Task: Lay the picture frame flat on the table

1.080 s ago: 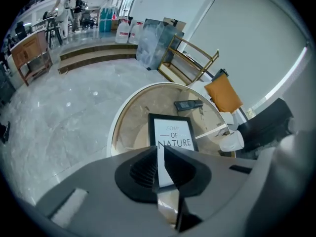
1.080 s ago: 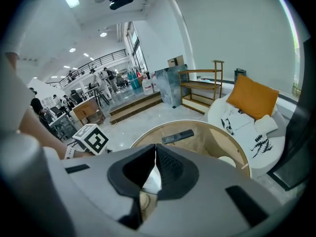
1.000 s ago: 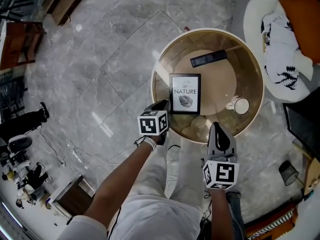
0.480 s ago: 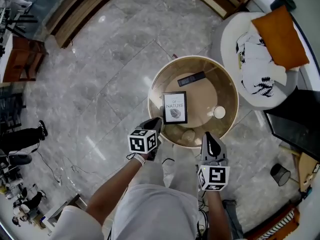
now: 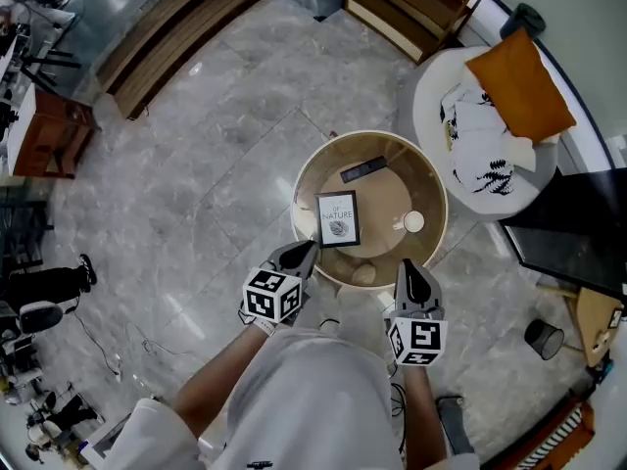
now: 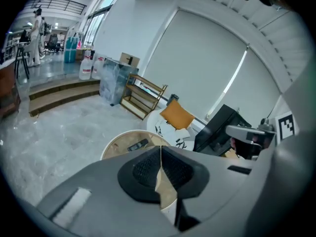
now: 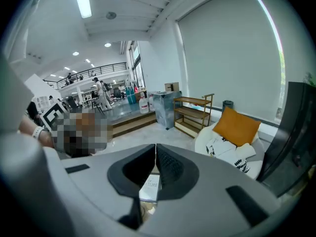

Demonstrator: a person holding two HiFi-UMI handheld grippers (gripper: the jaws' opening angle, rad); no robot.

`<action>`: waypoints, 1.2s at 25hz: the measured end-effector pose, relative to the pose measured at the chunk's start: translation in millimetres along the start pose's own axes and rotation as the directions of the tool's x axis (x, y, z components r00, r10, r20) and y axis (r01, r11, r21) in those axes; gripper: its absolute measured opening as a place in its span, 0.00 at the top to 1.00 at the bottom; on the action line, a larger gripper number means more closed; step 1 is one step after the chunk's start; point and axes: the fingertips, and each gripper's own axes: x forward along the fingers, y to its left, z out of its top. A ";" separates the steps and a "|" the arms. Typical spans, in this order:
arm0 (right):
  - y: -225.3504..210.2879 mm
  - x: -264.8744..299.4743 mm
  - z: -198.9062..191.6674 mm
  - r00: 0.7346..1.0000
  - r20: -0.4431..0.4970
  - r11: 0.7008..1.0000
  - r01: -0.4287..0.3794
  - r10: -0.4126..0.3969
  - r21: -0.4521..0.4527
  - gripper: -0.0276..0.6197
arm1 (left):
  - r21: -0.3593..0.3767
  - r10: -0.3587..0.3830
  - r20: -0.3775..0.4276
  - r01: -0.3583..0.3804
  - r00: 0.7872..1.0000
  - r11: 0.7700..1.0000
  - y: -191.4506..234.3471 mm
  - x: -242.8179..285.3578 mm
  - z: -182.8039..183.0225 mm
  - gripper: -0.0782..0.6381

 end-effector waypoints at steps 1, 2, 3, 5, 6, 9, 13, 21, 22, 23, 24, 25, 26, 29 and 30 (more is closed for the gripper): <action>-0.1 -4.5 4.8 1.000 0.009 1.000 0.004 -0.004 0.005 0.95 | 0.008 -0.005 0.013 0.005 1.000 1.000 -4.6 -8.5 5.3 0.88; 0.2 -9.2 9.1 1.000 0.016 1.000 0.005 -0.005 0.008 0.95 | 0.017 -0.011 0.024 0.011 1.000 1.000 -9.3 -17.3 10.4 0.88; 0.7 -14.3 12.8 1.000 0.021 1.000 0.005 -0.006 0.011 0.95 | 0.030 -0.019 0.035 0.017 0.999 0.999 -14.5 -26.0 15.5 0.88; 2.2 -24.4 19.5 1.000 0.026 1.000 0.000 0.000 0.006 0.95 | 0.063 -0.033 0.061 0.029 0.998 0.998 -25.1 -43.1 26.3 0.88; 3.0 -28.9 22.7 1.000 0.027 1.000 -0.006 0.006 -0.001 0.95 | 0.077 -0.039 0.078 0.033 0.996 0.997 -30.3 -51.7 32.2 0.88; 8.6 -38.5 32.8 0.999 0.032 0.999 -0.032 0.033 -0.029 0.95 | 0.105 -0.051 0.137 0.037 0.989 0.994 -41.9 -77.2 50.4 0.88; 21.5 -49.9 48.2 0.996 0.043 0.993 -0.075 0.079 -0.094 0.95 | 0.129 -0.066 0.174 0.044 0.983 0.991 -54.0 -103.1 60.8 0.88; 44.9 -89.1 71.4 0.988 0.071 0.987 -0.129 0.136 -0.098 0.95 | 0.281 -0.160 0.161 0.110 0.974 0.953 -95.0 -125.0 62.5 0.88; 45.8 -92.2 70.6 0.988 0.071 0.986 -0.132 0.139 -0.099 0.95 | 0.295 -0.170 0.162 0.117 0.972 0.948 -99.1 -126.8 64.2 0.88; 46.3 -94.1 69.2 0.987 0.069 0.986 -0.134 0.142 -0.103 0.95 | 0.302 -0.179 0.165 0.123 0.970 0.945 -102.0 -127.8 65.8 0.88; 46.7 -95.0 67.4 0.988 0.065 0.985 -0.135 0.142 -0.111 0.95 | 0.302 -0.187 0.168 0.130 0.968 0.945 -104.1 -128.5 67.3 0.88; 47.0 -95.8 65.6 0.988 0.059 0.984 -0.134 0.142 -0.116 0.95 | 0.299 -0.194 0.172 0.137 0.966 0.945 -105.4 -129.2 68.2 0.88; 47.6 -96.6 63.8 0.989 0.052 0.984 -0.134 0.141 -0.116 0.95 | 0.297 -0.198 0.176 0.140 0.964 0.945 -106.2 -129.9 68.6 0.88; 52.7 -101.3 62.3 0.987 0.026 0.983 -0.157 0.160 -0.091 0.95 | 0.301 -0.193 0.184 0.131 0.964 0.944 -108.5 -132.4 66.6 0.88; 55.7 -103.5 63.8 0.985 0.022 0.982 -0.170 0.173 -0.087 0.95 | 0.301 -0.192 0.183 0.131 0.964 0.944 -109.7 -132.8 65.8 0.88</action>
